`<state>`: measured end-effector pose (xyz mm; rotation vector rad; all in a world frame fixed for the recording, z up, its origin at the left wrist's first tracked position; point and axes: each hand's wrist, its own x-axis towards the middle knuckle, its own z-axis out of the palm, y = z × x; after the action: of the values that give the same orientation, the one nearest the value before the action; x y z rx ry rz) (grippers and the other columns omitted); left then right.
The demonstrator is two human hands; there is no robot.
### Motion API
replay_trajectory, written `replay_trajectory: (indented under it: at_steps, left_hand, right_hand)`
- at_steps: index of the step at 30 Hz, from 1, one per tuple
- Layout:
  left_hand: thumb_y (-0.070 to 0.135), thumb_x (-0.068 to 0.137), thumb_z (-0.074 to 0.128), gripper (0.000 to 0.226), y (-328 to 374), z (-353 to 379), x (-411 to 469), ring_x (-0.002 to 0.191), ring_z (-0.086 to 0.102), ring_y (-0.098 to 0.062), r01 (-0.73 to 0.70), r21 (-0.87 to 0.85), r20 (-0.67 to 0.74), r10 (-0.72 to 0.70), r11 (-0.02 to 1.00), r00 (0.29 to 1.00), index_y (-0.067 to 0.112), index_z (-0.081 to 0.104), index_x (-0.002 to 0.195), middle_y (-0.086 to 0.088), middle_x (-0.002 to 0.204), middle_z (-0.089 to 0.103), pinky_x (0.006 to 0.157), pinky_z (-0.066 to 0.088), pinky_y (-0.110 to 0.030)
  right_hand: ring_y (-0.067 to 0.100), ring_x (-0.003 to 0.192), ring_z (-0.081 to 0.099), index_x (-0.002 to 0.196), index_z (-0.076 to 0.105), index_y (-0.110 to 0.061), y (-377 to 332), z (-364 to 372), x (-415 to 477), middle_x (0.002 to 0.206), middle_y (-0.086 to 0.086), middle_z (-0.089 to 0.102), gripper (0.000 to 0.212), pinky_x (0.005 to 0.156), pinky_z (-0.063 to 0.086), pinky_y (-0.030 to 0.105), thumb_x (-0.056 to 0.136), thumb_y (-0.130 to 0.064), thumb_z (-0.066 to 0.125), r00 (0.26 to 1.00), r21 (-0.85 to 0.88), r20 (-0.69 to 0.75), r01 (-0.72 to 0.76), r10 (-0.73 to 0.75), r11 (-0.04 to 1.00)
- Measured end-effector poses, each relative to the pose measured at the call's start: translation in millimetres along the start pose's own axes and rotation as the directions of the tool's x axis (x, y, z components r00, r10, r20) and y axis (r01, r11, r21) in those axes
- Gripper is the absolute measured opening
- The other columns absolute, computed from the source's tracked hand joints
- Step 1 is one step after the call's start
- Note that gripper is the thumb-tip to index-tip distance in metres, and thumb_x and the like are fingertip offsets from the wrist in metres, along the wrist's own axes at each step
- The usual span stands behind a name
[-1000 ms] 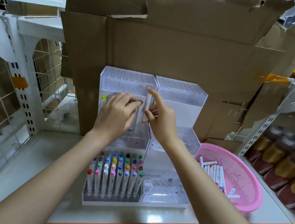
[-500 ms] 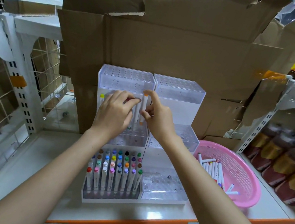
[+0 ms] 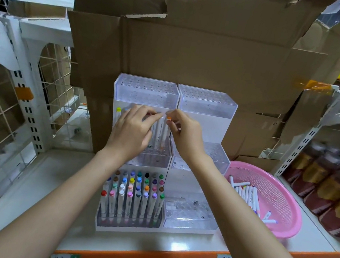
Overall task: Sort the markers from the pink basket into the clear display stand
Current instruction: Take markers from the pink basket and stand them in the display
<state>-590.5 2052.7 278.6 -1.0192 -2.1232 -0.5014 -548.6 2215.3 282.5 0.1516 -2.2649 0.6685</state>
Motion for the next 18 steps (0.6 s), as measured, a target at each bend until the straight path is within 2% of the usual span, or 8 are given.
replay_trajectory:
  at_steps: [6, 11, 15, 18]
  left_hand:
    - [0.003, 0.081, 0.060, 0.040, -0.3, -4.1, 0.1, 0.102, 0.054, -0.026, 0.047, -0.028, -0.030, -0.048, 0.999, 0.998, 0.010, 0.063, 0.120, -0.008, 0.109, 0.061, 0.088, 0.045, -0.039]
    - [0.006, 0.082, 0.060, 0.040, -1.3, -6.2, -0.6, 0.102, 0.053, -0.024, 0.056, -0.017, -0.001, -0.056, 0.998, 0.998, 0.012, 0.062, 0.121, -0.007, 0.110, 0.059, 0.089, 0.043, -0.038]
    - [0.010, 0.083, 0.061, 0.039, 3.7, -7.5, 0.2, 0.104, 0.053, -0.024, 0.072, -0.010, 0.009, -0.072, 0.997, 0.997, 0.013, 0.061, 0.122, -0.006, 0.111, 0.058, 0.090, 0.043, -0.038]
    - [0.013, 0.083, 0.063, 0.040, 13.1, -8.7, 3.2, 0.104, 0.054, -0.025, 0.079, 0.005, -0.012, -0.079, 0.997, 0.997, 0.012, 0.060, 0.123, -0.007, 0.112, 0.058, 0.091, 0.042, -0.040]
  right_hand:
    - [0.030, 0.071, 0.063, 0.098, 0.057, -0.008, -3.8, -5.1, 4.0, 0.081, 0.006, 0.068, 0.008, 0.062, 0.053, 0.046, 0.091, -0.012, 0.061, 1.000, -0.013, 0.010, 0.003, -0.003, 1.000]
    - [0.031, 0.070, 0.061, 0.095, 0.055, -0.006, -4.7, -4.8, 4.5, 0.080, 0.008, 0.067, 0.007, 0.062, 0.052, 0.047, 0.092, -0.011, 0.059, 1.000, -0.034, 0.028, -0.004, 0.005, 0.999]
    - [0.029, 0.067, 0.056, 0.099, 0.051, -0.008, -8.0, -8.9, 2.9, 0.076, 0.005, 0.062, 0.013, 0.061, 0.051, 0.046, 0.091, -0.015, 0.059, 0.998, -0.051, 0.067, -0.005, 0.008, 0.999]
    - [0.026, 0.075, 0.058, 0.109, 0.051, -0.008, -9.6, -17.7, -2.0, 0.087, 0.003, 0.061, 0.023, 0.063, 0.052, 0.044, 0.093, -0.023, 0.060, 0.997, -0.072, 0.076, -0.015, 0.021, 0.997]
